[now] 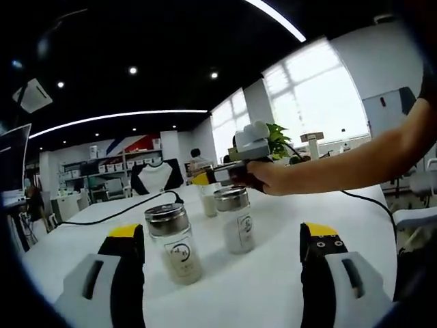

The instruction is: Rotate the seasoning bottle until the label or dispensing opening points toward the visible target arrow and the bottle remains upright within the marked orientation range

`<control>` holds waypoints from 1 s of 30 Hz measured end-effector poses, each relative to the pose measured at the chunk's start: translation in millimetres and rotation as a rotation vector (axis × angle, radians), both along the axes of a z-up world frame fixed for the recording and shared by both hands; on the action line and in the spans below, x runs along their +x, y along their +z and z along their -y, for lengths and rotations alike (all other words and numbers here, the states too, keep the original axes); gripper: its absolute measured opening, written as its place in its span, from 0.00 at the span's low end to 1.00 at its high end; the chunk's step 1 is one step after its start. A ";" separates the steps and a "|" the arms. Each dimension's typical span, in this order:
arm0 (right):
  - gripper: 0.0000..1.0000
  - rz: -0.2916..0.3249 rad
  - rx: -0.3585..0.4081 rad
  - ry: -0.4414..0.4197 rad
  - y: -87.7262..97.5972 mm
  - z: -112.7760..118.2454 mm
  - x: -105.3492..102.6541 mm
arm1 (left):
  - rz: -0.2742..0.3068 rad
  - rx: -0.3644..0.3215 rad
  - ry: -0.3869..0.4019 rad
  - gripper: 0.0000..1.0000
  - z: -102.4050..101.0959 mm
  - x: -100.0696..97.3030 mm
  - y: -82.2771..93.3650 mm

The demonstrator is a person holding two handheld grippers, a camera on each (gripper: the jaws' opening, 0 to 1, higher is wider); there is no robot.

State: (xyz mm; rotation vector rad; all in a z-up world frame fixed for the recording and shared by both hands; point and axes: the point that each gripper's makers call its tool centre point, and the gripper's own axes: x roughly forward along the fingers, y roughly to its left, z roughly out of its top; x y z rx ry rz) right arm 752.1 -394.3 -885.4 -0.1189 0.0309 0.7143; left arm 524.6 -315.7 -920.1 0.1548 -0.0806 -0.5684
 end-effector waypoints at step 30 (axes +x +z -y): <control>0.38 0.047 0.048 0.015 29.2 31.9 -100.9 | 0.076 0.027 0.007 1.00 2.7 -6.5 10.2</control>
